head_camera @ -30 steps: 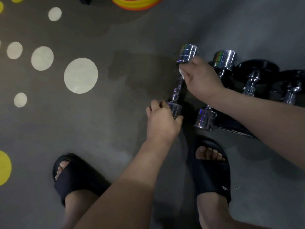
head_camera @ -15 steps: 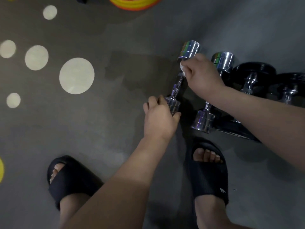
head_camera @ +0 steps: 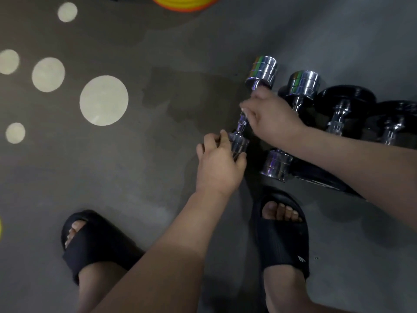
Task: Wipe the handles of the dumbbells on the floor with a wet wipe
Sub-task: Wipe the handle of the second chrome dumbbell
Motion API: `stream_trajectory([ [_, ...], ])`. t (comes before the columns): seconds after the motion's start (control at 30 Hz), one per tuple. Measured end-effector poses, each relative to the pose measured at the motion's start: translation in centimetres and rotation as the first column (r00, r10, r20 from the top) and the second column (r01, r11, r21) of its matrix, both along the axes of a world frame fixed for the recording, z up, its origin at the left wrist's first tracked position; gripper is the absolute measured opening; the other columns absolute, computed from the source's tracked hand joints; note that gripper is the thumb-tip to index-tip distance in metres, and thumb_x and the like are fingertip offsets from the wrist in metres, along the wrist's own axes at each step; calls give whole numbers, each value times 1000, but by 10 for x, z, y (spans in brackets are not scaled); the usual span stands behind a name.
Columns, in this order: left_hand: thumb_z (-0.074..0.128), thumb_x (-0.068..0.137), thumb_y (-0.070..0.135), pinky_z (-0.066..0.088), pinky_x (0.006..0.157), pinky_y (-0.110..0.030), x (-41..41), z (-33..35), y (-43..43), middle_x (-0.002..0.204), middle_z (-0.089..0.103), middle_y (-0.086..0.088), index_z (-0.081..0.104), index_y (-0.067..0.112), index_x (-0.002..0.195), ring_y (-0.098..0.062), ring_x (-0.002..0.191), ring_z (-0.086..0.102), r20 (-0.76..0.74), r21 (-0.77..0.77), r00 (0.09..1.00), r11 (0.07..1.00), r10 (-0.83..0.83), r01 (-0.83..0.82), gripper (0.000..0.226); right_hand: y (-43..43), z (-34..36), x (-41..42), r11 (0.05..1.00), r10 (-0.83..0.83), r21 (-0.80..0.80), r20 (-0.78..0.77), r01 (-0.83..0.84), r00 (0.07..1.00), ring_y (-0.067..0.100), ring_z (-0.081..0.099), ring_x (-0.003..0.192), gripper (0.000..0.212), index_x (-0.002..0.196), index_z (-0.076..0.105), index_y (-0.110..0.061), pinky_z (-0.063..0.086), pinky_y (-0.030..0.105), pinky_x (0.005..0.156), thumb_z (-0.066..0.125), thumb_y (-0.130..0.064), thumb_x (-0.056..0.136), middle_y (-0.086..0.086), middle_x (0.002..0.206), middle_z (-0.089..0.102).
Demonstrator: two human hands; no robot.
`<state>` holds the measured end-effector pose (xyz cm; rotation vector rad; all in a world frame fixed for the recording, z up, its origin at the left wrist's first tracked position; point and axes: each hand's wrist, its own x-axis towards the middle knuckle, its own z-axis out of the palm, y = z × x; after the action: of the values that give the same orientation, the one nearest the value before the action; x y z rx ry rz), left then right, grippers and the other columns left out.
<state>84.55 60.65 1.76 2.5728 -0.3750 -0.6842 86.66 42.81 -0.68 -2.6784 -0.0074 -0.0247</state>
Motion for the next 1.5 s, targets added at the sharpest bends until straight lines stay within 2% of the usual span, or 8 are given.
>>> stream_trajectory([
  [0.1, 67, 93, 41, 36, 110, -39, -1, -2, 1, 135, 41, -10, 35, 8, 155, -33, 117, 38, 21, -10, 1000, 1000, -1, 1, 78, -6, 6, -4, 989, 149, -2, -46, -150, 988, 33, 57, 68, 12, 93, 70, -3, 52, 43, 61, 59, -8, 95, 12, 90, 53],
  [0.27, 69, 90, 46, 39, 107, -37, -6, -4, 0, 134, 41, -7, 37, 13, 155, -30, 118, 37, 47, -1, 999, 1000, 0, 0, 80, -14, 2, 11, 995, -87, -50, -17, 86, 996, 36, 55, 71, 21, 89, 67, -2, 50, 42, 63, 52, -12, 99, 14, 91, 50],
  [0.47, 67, 91, 47, 42, 105, -40, -4, -5, 2, 135, 41, -5, 34, 13, 156, -28, 121, 36, 31, 2, 999, 1000, 12, -12, 80, -12, 10, -12, 991, 133, 24, -81, -131, 988, 22, 52, 75, 12, 101, 69, -6, 49, 32, 68, 57, -10, 100, 10, 92, 52],
  [0.57, 68, 91, 46, 42, 105, -40, -5, -6, 2, 134, 42, -6, 35, 12, 156, -29, 120, 37, 30, -8, 999, 1000, 19, -18, 80, -21, 11, 7, 999, -42, 10, -96, 43, 995, 29, 54, 79, 20, 85, 54, -18, 46, 37, 68, 46, -19, 103, 8, 91, 50],
  [0.67, 67, 91, 47, 41, 106, -38, -5, -5, 2, 134, 41, -5, 34, 12, 156, -28, 121, 36, 26, -9, 1000, 1000, 16, -16, 81, -21, 6, 10, 990, -134, 40, -93, 139, 987, 27, 57, 96, 20, 104, 64, -15, 41, 31, 78, 47, -24, 102, 9, 102, 60],
  [0.93, 64, 93, 50, 36, 107, -34, -2, -7, 3, 135, 40, -6, 32, 12, 157, -29, 120, 36, 38, 17, 999, 1000, -11, 10, 81, -36, 12, 4, 995, 69, 77, -149, -58, 986, 24, 57, 96, 17, 105, 67, -21, 49, 40, 85, 52, -21, 97, 9, 104, 59],
  [1.3, 66, 92, 51, 37, 109, -34, -1, -8, 3, 134, 41, -6, 33, 13, 157, -28, 121, 36, 41, 18, 999, 1000, -10, 10, 82, -21, 5, 10, 958, -231, 183, 21, 223, 973, 9, 50, 95, 17, 109, 66, -12, 32, 15, 77, 58, -20, 97, 4, 109, 58],
  [1.5, 66, 91, 51, 38, 109, -34, 0, -8, 3, 134, 41, -5, 33, 13, 156, -28, 121, 36, 46, 21, 999, 1000, -12, 11, 83, -22, 1, -1, 977, -129, 172, 6, 126, 992, 15, 57, 95, 26, 115, 72, -3, 37, 7, 84, 64, -21, 97, 13, 109, 58],
])
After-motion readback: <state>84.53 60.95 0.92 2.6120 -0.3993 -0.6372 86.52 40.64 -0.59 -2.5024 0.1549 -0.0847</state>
